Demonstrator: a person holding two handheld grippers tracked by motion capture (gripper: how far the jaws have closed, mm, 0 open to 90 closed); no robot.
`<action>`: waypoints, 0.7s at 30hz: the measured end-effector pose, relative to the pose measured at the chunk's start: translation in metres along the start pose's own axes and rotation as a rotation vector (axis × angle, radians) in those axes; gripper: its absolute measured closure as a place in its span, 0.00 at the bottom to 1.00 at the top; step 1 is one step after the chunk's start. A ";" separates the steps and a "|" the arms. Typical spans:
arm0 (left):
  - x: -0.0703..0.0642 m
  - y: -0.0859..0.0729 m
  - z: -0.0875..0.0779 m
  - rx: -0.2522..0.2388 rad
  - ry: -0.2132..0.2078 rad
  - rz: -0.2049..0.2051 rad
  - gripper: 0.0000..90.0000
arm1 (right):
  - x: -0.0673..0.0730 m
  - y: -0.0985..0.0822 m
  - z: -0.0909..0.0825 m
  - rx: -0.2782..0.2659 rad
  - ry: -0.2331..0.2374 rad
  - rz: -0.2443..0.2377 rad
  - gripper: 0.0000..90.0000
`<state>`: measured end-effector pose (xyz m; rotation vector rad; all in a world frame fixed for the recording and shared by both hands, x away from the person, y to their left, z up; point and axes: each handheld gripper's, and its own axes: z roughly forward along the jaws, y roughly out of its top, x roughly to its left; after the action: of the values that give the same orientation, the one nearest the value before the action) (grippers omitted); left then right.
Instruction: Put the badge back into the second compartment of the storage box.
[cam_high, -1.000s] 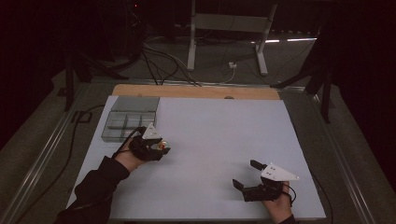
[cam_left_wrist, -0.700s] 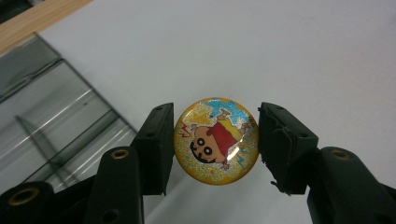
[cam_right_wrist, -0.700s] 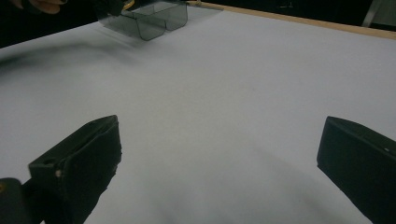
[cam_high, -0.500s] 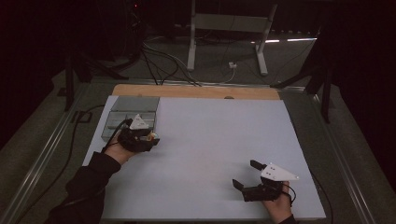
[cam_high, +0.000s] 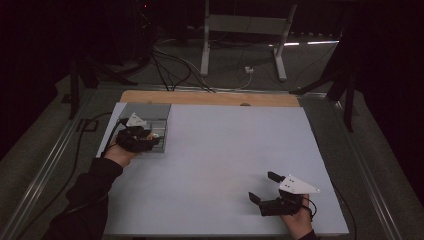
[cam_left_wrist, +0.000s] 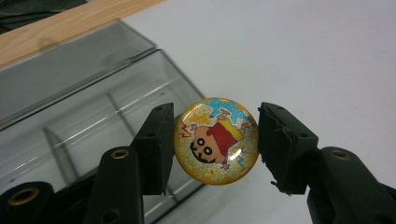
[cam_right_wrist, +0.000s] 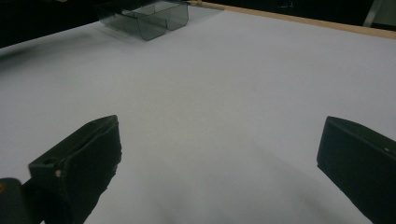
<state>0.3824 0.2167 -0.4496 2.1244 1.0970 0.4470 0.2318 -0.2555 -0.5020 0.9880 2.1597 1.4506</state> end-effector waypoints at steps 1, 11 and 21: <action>0.002 0.000 0.001 -0.002 0.006 -0.014 0.54 | 0.000 0.000 0.000 0.000 0.000 0.002 0.00; 0.024 0.006 0.007 0.004 0.069 -0.108 0.54 | 0.001 0.000 0.000 0.000 0.003 0.001 0.00; 0.042 0.006 0.022 0.023 0.094 -0.227 0.54 | 0.001 0.000 0.000 -0.001 0.005 0.000 0.00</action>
<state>0.4226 0.2396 -0.4611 1.9848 1.3850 0.4316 0.2313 -0.2551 -0.5020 0.9855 2.1626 1.4556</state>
